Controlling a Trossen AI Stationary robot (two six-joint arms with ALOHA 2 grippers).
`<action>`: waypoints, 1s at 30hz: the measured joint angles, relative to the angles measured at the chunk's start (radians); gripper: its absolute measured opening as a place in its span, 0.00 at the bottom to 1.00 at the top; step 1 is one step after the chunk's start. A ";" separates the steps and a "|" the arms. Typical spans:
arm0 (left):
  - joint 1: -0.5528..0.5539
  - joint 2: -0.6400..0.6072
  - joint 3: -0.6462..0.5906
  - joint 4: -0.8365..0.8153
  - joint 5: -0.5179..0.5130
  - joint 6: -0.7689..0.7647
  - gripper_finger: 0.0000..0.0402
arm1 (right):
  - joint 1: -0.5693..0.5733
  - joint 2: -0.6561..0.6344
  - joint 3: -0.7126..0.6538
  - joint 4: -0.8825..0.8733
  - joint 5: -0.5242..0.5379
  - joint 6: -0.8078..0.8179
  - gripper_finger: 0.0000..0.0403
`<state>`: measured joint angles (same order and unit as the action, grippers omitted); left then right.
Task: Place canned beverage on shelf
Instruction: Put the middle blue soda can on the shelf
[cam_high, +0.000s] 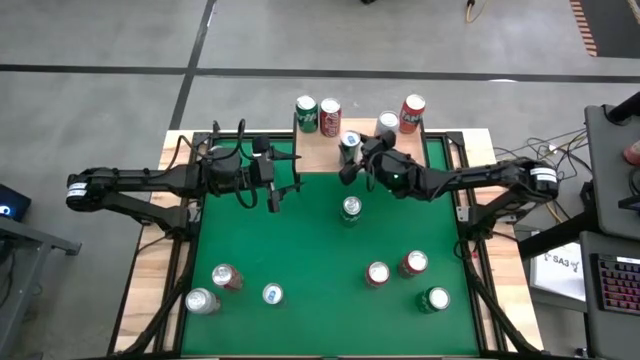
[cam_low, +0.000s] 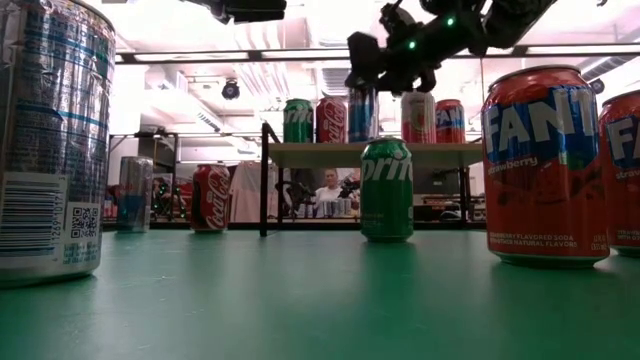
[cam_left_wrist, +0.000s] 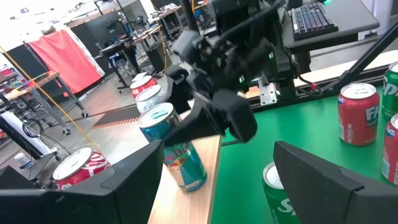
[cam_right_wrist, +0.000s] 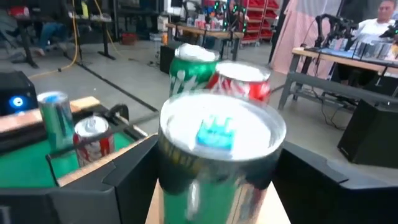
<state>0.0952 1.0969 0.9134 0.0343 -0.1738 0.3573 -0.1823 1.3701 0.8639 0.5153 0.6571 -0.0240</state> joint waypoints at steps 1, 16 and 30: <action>0.000 0.000 0.000 -0.003 0.000 0.000 0.72 | 0.001 -0.015 0.000 0.000 0.000 -0.005 0.66; 0.000 0.000 0.000 -0.098 0.000 0.017 0.72 | 0.032 -0.301 0.027 -0.224 -0.215 0.030 0.63; 0.001 -0.065 -0.129 -0.012 0.087 0.140 0.72 | 0.044 -0.049 0.595 -1.146 -0.343 0.173 0.21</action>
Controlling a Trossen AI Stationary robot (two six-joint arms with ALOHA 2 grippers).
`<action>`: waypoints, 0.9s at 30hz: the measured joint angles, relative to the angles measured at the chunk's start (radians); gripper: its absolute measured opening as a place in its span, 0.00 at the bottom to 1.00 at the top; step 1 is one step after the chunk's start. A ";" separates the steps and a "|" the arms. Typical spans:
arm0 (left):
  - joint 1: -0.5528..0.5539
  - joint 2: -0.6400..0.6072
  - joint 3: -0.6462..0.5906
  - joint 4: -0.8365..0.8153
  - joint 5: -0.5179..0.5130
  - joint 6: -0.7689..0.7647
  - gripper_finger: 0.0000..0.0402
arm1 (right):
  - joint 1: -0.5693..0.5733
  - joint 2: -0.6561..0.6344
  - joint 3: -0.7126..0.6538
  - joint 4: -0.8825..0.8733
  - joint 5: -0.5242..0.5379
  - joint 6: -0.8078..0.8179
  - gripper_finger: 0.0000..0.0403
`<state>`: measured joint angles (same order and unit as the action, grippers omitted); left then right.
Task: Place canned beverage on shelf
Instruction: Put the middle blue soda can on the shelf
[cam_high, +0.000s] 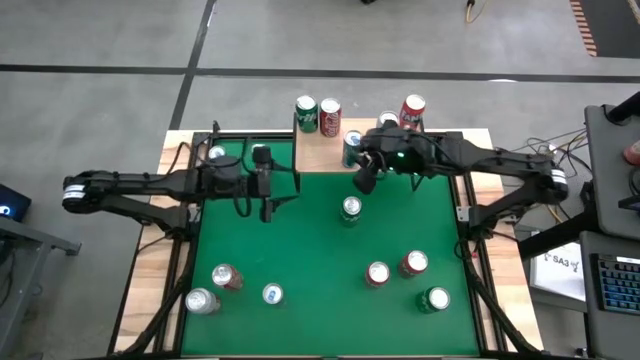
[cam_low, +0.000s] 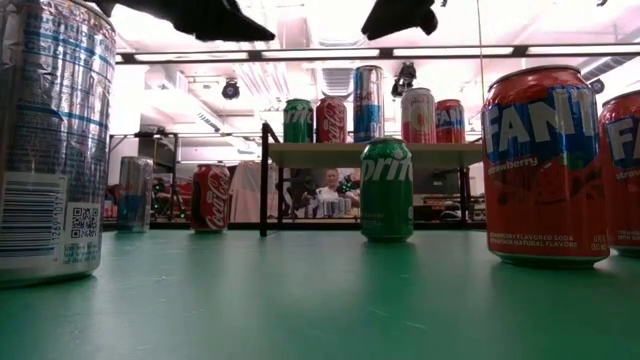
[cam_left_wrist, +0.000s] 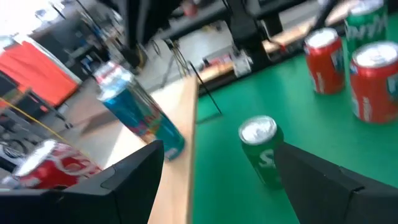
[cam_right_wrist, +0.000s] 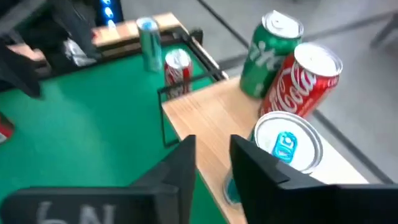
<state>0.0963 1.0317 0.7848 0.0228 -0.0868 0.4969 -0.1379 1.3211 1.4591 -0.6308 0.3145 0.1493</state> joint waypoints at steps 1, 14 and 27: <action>0.000 -0.016 -0.005 0.012 0.000 0.000 0.72 | 0.000 0.027 0.034 -0.038 0.000 0.013 0.17; 0.025 -0.246 -0.099 0.019 0.000 -0.001 0.72 | 0.000 0.291 0.388 -0.490 0.000 0.120 0.03; 0.025 -0.280 -0.125 0.017 -0.001 0.033 0.72 | -0.054 0.415 0.543 -0.654 0.027 0.121 0.03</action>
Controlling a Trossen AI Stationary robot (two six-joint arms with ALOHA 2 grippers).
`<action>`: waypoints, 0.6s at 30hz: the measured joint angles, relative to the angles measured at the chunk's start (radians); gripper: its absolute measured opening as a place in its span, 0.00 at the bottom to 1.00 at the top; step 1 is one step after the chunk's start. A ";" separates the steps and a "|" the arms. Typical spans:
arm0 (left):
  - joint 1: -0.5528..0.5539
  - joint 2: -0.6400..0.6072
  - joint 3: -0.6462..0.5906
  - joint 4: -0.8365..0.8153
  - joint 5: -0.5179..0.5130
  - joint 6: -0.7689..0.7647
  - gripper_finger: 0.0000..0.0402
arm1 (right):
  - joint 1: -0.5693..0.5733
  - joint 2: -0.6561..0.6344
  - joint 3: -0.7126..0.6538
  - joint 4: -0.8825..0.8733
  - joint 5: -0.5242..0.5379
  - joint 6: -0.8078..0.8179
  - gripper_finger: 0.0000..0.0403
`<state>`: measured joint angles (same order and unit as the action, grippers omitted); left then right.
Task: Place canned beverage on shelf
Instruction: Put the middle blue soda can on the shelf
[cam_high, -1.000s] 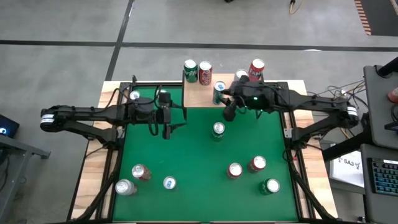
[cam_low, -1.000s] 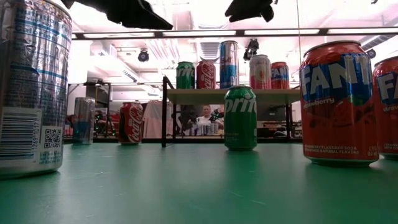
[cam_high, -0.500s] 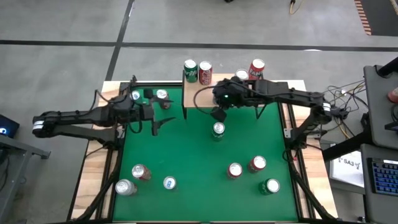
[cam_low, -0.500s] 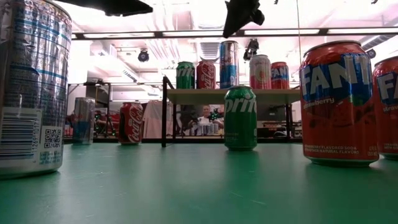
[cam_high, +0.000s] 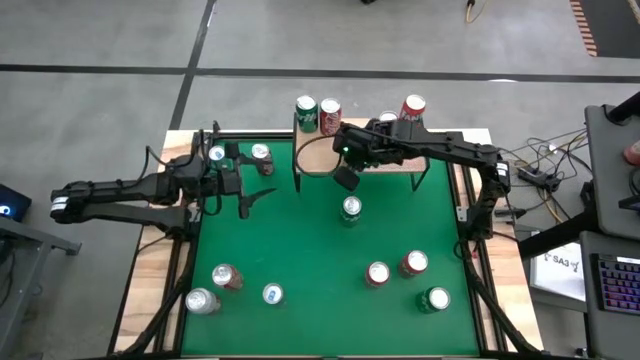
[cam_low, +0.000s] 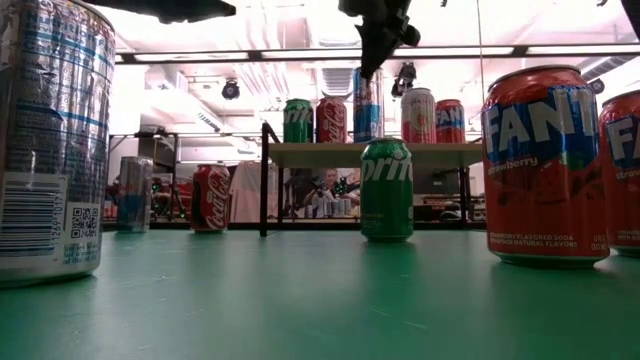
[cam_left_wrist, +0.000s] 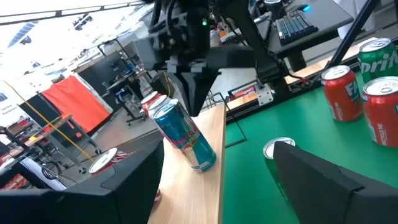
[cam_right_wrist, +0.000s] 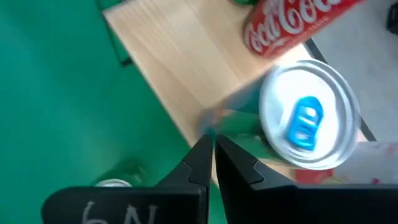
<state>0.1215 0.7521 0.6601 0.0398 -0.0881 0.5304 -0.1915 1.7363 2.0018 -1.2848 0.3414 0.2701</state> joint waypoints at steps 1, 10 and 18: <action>0.000 0.000 0.000 0.002 0.000 0.000 0.72 | -0.008 0.000 -0.001 -0.001 -0.001 -0.005 0.03; 0.000 0.002 0.006 0.006 -0.001 -0.001 0.72 | -0.068 -0.007 0.000 -0.034 -0.001 -0.109 0.03; 0.000 0.002 0.006 0.011 -0.002 -0.003 0.72 | -0.082 -0.004 -0.002 -0.022 -0.001 -0.184 0.03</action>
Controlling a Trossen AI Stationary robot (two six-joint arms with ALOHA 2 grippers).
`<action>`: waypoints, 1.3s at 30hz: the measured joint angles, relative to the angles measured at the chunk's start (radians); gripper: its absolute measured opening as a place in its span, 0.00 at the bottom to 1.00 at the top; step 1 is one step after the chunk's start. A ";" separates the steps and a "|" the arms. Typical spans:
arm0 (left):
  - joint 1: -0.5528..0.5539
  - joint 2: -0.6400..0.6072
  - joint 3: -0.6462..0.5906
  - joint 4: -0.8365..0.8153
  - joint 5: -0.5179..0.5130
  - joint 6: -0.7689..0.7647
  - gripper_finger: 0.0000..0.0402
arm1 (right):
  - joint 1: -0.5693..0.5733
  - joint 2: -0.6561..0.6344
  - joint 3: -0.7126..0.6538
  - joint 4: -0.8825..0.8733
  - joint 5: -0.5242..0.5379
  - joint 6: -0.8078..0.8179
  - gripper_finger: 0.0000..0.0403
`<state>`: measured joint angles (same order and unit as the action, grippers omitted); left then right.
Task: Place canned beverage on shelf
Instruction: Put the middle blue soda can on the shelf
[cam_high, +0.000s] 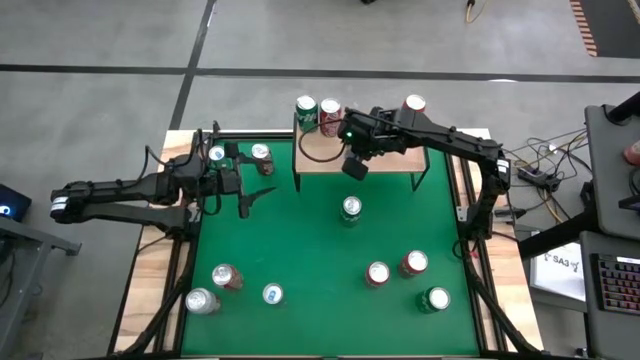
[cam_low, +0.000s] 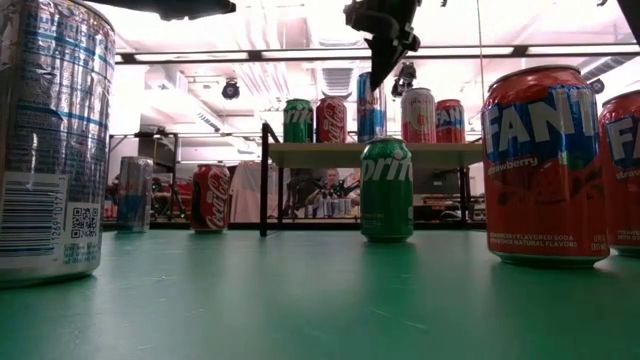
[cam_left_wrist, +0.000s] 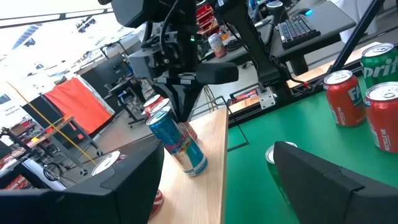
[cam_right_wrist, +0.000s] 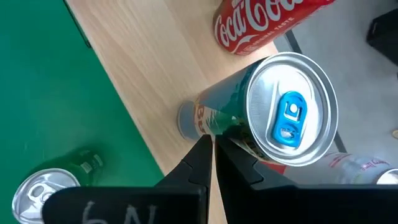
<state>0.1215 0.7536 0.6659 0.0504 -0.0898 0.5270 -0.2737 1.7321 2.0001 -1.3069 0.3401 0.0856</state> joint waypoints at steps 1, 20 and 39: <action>0.000 0.000 0.000 0.001 -0.001 0.000 0.72 | 0.000 0.000 0.002 -0.004 0.000 0.000 0.03; 0.000 0.000 0.000 0.001 -0.006 0.000 0.72 | -0.037 -0.003 0.015 -0.091 -0.069 -0.048 0.03; 0.019 0.000 -0.001 0.000 -0.006 -0.004 0.72 | -0.066 -0.003 0.010 -0.048 -0.176 -0.110 0.03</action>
<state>0.1410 0.7540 0.6651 0.0505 -0.0960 0.5228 -0.3397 1.7294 2.0104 -1.3551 0.1639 -0.0244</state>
